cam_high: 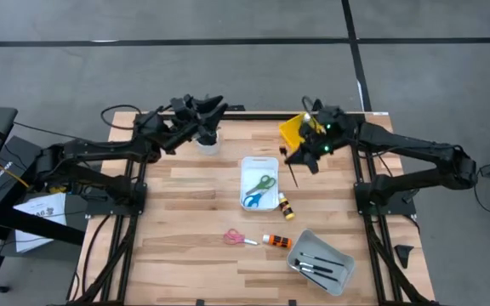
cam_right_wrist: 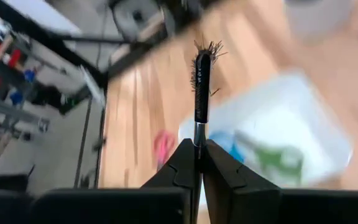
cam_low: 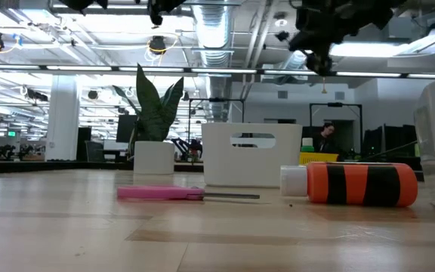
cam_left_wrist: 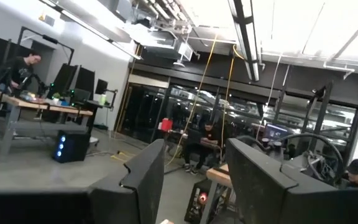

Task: Pick & Place Paint Supplies
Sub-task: Put the eyebrow brush into the gray bin

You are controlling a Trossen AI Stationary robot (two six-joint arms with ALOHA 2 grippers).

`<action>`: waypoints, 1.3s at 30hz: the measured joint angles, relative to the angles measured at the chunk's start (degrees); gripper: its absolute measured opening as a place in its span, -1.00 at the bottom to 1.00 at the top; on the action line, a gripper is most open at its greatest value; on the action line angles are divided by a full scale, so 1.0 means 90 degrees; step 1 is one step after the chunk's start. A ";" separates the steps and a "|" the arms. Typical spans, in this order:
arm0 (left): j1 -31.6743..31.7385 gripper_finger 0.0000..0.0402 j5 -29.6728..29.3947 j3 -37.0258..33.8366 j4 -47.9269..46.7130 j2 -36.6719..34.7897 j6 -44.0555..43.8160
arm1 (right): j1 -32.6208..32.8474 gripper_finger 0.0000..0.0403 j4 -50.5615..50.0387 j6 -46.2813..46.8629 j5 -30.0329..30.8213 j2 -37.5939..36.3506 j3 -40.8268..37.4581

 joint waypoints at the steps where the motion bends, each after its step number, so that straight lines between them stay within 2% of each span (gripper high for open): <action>1: 0.0000 -0.17 -0.0008 -0.0080 -0.0012 -0.0072 -0.0011 | 0.0138 -0.95 -0.0202 0.0061 0.0054 0.0000 0.0000; 6: -0.0010 -0.17 -0.0011 -0.0429 0.0015 -0.0338 -0.0186 | 0.0922 -0.96 -0.0765 0.0589 0.0420 0.0000 0.0000; 17: -0.0056 -0.17 0.0020 -0.0820 0.0008 -0.0476 -0.0204 | 0.3148 -0.97 -0.1593 0.1991 0.0926 0.0000 0.0000; 31: -0.0056 -0.17 0.0062 -0.0926 0.0009 -0.0473 -0.0514 | 0.5826 -0.94 -0.1615 0.4936 0.1850 0.0168 -0.0002; 35: -0.0051 -0.17 0.0060 -0.0926 0.0009 -0.0473 -0.0508 | 0.6279 -0.95 -0.1612 0.5285 0.2026 0.0584 -0.0002; 39: 0.0002 -0.17 0.0059 -0.0926 -0.0022 -0.0473 -0.0504 | 0.6334 -0.95 -0.1497 0.5221 0.1975 0.1130 -0.0002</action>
